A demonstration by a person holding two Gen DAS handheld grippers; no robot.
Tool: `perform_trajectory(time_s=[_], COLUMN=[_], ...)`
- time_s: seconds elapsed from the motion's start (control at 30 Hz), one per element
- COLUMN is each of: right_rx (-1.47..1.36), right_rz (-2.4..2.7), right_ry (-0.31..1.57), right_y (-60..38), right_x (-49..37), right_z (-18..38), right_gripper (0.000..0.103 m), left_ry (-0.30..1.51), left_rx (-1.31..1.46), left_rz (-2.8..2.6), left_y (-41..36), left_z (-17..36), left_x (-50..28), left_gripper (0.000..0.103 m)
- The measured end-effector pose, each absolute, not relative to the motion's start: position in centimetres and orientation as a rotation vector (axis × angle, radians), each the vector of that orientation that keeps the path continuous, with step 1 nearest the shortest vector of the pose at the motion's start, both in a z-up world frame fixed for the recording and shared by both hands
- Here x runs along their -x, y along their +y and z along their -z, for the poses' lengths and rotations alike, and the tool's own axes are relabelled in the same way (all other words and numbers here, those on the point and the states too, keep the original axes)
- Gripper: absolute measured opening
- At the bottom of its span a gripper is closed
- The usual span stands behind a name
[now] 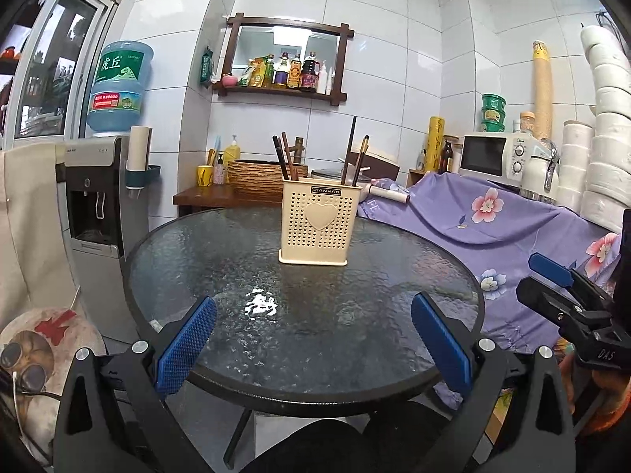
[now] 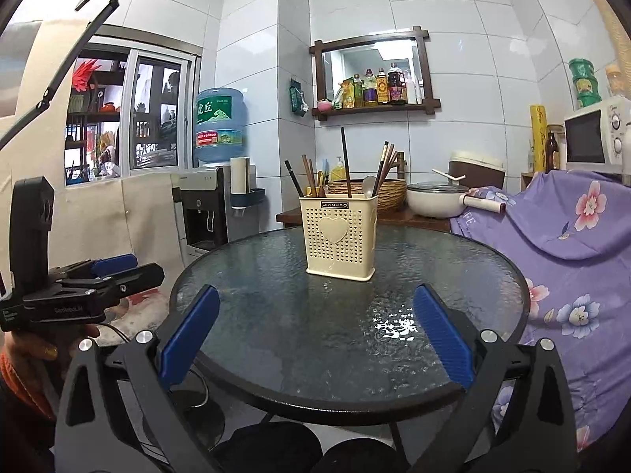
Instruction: Organize utensils
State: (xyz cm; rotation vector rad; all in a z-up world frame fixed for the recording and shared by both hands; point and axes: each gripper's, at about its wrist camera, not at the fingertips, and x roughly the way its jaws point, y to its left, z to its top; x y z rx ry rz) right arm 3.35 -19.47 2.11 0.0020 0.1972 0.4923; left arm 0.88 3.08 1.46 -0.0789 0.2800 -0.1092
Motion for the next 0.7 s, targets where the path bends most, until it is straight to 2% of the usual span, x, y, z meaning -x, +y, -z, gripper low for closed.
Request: perform_trajectory(time_s=[0.7], right_rx=[0.015], right_rz=[-0.504], right_ry=[0.183], right_y=[-19.31], right_x=[-3.42], right_z=[-3.0], right_gripper=[0.097], left_ry=[0.274], left_rx=[0.087], left_rz=[0.109], left_y=[3.23], left_z=[-1.7], left_x=[-0.32], left_gripper=[0.097])
